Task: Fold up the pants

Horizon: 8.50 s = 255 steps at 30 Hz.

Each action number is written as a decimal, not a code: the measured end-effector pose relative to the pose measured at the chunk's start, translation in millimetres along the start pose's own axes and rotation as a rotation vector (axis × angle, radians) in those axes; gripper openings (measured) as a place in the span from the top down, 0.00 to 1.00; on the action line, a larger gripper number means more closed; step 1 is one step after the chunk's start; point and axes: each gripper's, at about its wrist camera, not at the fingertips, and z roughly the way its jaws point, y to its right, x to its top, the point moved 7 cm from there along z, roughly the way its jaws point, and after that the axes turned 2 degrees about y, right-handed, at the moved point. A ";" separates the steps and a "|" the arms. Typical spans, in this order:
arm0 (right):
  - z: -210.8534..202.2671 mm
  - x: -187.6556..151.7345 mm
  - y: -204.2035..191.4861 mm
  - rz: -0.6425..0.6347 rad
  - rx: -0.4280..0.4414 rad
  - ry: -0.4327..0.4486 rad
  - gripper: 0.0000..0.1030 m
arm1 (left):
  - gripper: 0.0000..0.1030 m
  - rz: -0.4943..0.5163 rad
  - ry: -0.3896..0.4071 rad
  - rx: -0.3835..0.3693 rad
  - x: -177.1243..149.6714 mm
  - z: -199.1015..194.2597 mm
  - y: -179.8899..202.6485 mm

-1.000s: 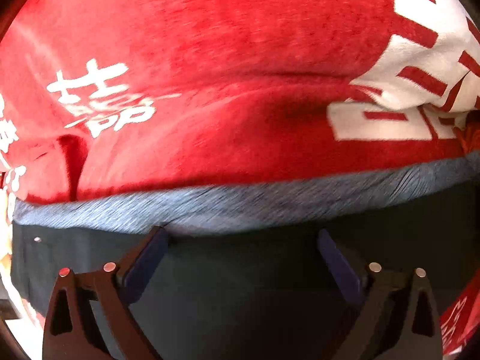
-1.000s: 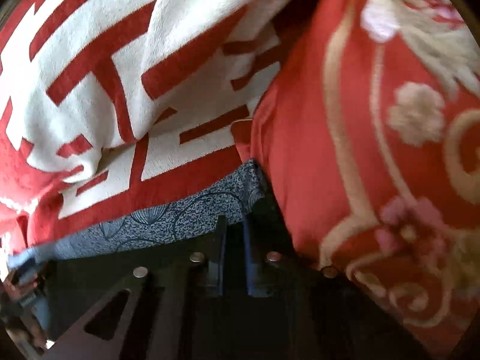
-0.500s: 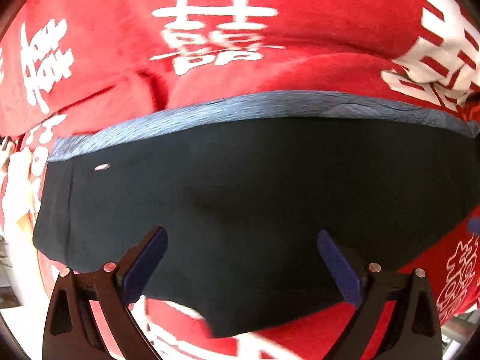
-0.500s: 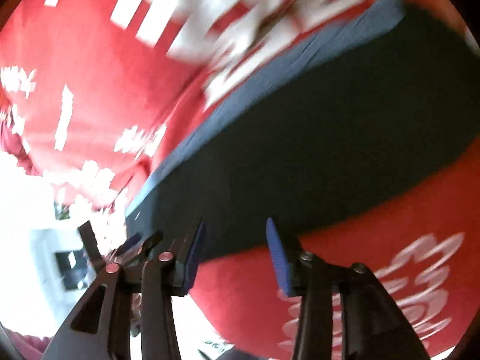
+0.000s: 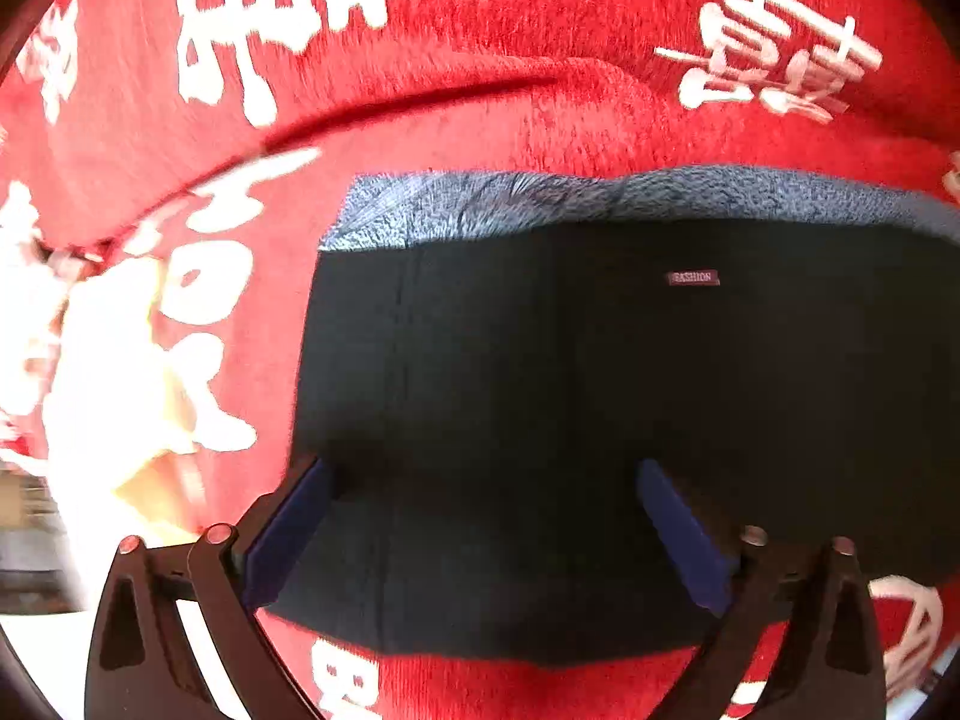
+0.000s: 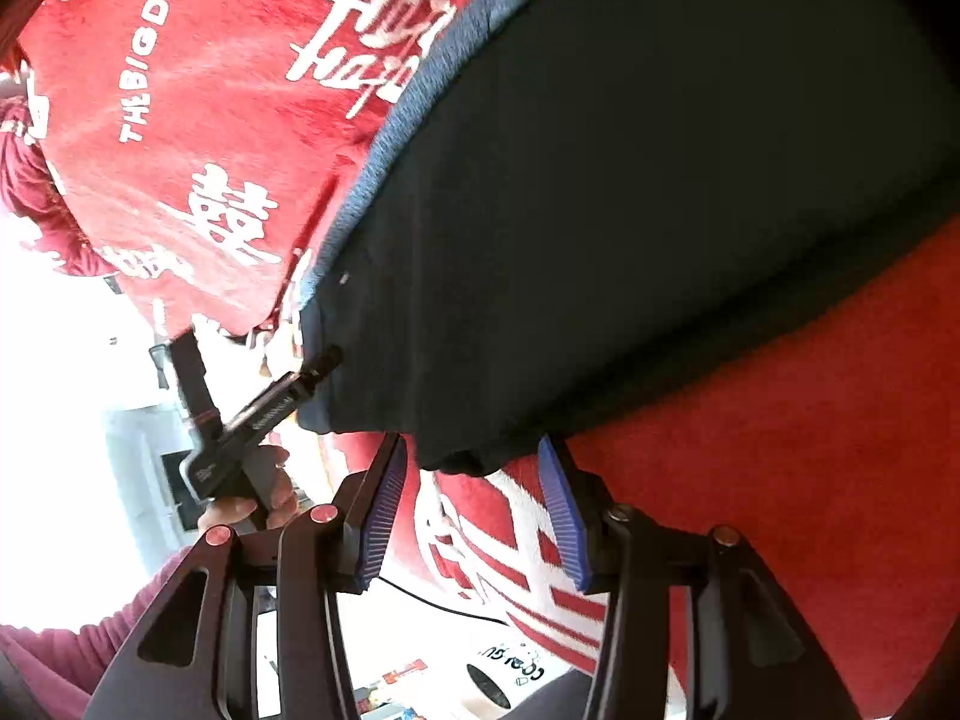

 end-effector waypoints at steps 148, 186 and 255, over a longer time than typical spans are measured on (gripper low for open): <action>-244.0 49.2 151.5 0.020 -0.517 0.293 0.45 | 0.00 0.139 -0.033 -0.188 26.6 -65.3 356.4; -278.3 61.6 156.0 0.065 -0.315 0.302 0.18 | 0.00 0.135 -0.110 -0.333 33.8 -103.2 433.0; -348.2 173.8 156.0 0.010 -0.195 0.602 0.85 | 0.18 0.192 0.089 -0.247 65.7 -77.3 504.5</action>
